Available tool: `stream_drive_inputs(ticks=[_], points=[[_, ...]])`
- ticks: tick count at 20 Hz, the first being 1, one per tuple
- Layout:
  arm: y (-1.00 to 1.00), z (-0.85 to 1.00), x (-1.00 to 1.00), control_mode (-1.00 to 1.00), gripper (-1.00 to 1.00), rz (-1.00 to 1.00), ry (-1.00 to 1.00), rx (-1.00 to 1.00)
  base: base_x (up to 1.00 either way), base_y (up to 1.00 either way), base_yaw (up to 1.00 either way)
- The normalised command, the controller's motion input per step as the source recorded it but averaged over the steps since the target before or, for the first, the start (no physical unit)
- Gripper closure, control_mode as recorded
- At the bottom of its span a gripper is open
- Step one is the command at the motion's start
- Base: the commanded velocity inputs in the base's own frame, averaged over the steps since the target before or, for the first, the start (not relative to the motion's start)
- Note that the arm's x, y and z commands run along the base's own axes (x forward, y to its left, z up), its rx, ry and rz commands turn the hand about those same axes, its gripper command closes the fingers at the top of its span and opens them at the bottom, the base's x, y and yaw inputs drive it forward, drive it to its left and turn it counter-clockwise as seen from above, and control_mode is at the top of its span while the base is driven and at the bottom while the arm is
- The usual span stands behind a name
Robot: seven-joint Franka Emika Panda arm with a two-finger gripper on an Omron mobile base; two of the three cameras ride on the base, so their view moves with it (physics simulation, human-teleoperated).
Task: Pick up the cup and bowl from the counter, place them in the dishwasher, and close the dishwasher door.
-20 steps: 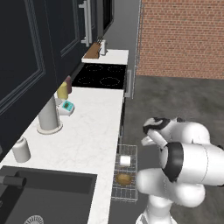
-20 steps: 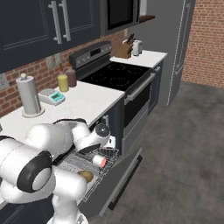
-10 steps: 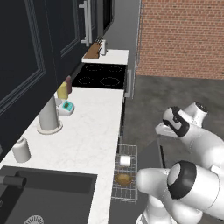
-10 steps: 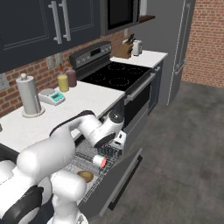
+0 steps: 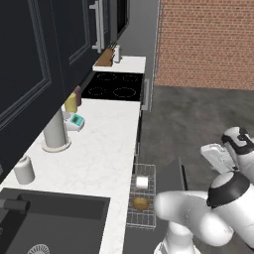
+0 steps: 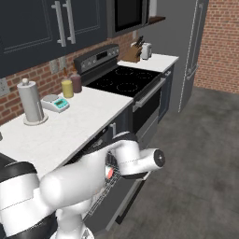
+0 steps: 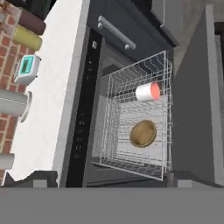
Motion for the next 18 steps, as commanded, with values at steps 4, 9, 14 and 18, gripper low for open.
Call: stream_drive_inputs(ticks=[4, 9, 14, 18], points=[[-0.15, -0.55, 0.01, -1.0, -1.0, 0.0, 0.0, 0.38, 0.0, 0.0, 0.0], [-0.12, -0.53, 0.04, -1.0, -1.0, 0.0, 0.0, 0.35, 0.0, 0.0, 0.0], [-0.29, -0.25, 0.0, -1.0, -1.0, 0.01, 0.0, 0.2, 0.0, 0.0, 0.0], [-0.33, -0.23, 0.0, -1.0, -1.0, 0.01, 0.0, 0.15, 0.0, 0.0, 0.0]])
